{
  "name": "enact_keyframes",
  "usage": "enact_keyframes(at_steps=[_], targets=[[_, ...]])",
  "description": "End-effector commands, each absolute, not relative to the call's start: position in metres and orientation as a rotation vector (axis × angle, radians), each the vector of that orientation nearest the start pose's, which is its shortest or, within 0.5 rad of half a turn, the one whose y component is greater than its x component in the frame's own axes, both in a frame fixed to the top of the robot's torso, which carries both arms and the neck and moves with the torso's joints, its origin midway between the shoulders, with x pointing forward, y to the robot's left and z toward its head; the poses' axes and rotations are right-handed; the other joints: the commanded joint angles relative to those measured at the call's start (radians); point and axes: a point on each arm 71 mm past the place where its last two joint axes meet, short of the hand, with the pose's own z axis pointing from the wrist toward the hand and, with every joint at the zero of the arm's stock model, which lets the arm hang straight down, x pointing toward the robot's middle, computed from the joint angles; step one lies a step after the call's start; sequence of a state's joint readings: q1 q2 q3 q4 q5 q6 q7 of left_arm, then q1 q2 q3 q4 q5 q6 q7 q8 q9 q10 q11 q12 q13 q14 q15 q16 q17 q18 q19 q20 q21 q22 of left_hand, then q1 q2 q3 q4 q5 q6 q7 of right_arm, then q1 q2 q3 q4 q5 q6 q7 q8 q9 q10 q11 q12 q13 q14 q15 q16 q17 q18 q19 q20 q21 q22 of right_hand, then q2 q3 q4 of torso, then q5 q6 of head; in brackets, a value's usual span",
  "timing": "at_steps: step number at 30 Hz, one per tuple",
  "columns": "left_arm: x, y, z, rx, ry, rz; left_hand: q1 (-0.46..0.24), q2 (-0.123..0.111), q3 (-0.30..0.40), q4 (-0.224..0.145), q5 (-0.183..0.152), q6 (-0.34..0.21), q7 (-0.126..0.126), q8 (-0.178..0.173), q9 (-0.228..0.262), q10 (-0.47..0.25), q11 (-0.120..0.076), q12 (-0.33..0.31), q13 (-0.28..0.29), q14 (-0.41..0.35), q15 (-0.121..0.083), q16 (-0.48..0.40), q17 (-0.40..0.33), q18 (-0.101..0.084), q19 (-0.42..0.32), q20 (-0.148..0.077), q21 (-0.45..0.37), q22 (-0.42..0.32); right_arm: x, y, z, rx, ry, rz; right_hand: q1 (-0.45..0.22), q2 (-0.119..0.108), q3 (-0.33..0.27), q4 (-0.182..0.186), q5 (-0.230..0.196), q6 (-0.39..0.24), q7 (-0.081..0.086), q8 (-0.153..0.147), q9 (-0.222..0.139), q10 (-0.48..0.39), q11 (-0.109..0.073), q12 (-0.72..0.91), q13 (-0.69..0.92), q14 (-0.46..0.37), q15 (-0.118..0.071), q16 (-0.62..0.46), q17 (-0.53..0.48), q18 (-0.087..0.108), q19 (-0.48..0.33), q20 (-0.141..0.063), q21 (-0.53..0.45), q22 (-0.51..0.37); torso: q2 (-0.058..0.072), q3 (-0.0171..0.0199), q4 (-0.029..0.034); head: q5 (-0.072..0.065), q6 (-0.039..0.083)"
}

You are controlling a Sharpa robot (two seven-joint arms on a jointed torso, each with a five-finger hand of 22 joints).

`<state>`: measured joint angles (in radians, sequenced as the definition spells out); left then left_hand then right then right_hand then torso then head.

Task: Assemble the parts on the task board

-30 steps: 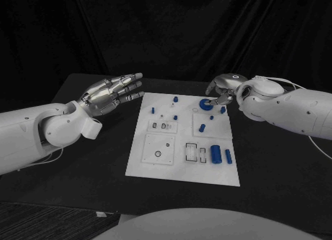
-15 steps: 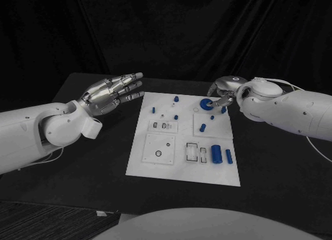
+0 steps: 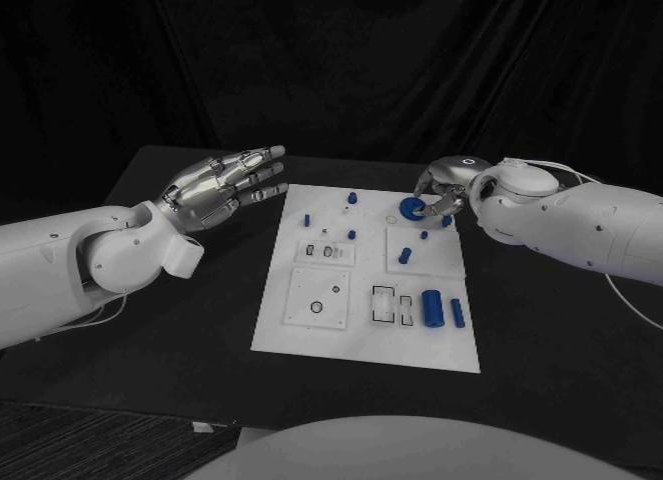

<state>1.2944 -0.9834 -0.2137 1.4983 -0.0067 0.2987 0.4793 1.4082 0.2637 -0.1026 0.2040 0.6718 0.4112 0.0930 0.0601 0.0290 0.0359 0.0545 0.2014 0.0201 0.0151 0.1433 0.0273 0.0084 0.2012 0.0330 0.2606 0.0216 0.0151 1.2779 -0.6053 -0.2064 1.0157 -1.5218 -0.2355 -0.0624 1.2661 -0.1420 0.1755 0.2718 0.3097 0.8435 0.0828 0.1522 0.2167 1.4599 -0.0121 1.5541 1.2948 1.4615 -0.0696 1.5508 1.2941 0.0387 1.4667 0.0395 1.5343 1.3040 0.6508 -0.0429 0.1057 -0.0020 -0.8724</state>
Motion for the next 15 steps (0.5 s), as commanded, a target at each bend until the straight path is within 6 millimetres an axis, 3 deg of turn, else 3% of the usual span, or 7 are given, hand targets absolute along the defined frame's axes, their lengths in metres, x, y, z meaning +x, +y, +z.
enact_keyframes(at_steps=[1, 15], targets=[[0.4639, 0.259, -0.1844, -0.94, 1.64, -1.985, 0.009, -0.001, 0.065, 0.001, 0.011, 0.01, 0.001, 0.016, 0.02, 0.0, 0.015, 0.018, 0.013, 0.012, 0.001, 0.022, 0.007, -0.023, 0.001, -0.006, 0.008, 0.002, 0.5638, -0.2361, -0.2291, -0.276, 1.791, 0.277, 0.024, 0.006, 0.037, -0.001, 0.008, 0.004, 0.002, 0.019, 0.016, 0.111, 0.007, 0.017, 0.276, 0.109, 0.007, 0.02, 0.277, -0.031, 0.086, 0.008, 0.014, 0.254, 0.0, 0.0001, -0.0008, 0.001, 0.0], [0.4637, 0.2593, -0.1848, -0.942, 1.642, -1.985, 0.01, -0.002, 0.068, 0.001, 0.011, 0.01, 0.001, 0.016, 0.02, 0.0, 0.016, 0.019, 0.013, 0.013, 0.001, 0.023, 0.007, -0.023, 0.001, -0.006, 0.008, 0.002, 0.5646, -0.235, -0.2391, -0.286, 1.816, 0.278, 0.047, 0.019, 0.051, -0.022, 0.035, 0.027, 0.007, 0.04, 0.023, 0.111, 0.012, 0.017, 0.276, 0.109, 0.012, 0.02, 0.277, -0.03, 0.083, 0.014, 0.009, 0.252, 0.0, 0.0002, -0.0005, 0.002, 0.0]])
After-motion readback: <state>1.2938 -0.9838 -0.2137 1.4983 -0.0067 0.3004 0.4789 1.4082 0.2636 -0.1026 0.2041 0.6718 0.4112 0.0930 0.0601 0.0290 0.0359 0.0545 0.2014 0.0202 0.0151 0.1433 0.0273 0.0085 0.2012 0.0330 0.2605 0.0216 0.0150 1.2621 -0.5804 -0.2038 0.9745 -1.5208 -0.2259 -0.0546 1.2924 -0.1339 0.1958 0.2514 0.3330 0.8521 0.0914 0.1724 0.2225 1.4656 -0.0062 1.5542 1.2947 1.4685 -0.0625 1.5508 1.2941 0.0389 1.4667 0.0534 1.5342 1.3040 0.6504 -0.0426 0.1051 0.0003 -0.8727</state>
